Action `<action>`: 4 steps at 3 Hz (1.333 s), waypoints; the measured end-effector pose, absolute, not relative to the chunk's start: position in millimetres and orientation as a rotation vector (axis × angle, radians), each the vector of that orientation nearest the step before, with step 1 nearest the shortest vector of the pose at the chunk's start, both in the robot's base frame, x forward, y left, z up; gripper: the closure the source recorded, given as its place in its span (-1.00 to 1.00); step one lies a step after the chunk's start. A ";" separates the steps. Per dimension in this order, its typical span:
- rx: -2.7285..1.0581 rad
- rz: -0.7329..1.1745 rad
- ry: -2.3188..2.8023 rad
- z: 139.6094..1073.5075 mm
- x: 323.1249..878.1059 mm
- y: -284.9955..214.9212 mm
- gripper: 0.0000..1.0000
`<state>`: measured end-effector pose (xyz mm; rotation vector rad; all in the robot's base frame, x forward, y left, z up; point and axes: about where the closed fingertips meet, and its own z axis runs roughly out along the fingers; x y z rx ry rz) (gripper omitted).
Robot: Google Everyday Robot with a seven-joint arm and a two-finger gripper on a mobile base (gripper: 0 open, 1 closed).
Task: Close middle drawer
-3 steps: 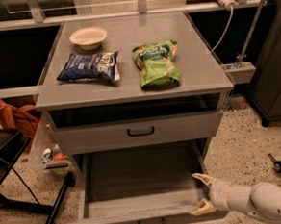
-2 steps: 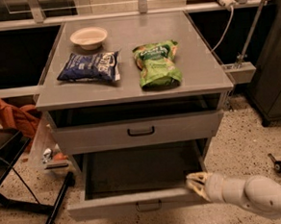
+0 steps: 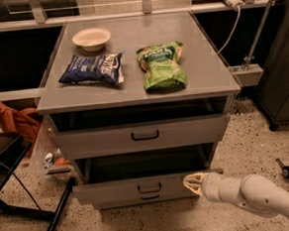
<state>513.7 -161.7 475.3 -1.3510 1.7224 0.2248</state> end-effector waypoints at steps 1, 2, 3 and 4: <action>-1.325 0.230 1.720 477.5 517.6 -158.5 1.00; -1.320 0.256 1.735 467.6 529.5 -155.9 1.00; -1.340 0.296 1.769 444.1 547.2 -154.3 1.00; -1.362 0.343 1.825 415.4 553.0 -157.3 0.65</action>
Offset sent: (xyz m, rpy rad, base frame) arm 0.0334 0.0061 -0.0202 0.0367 0.0467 -0.0133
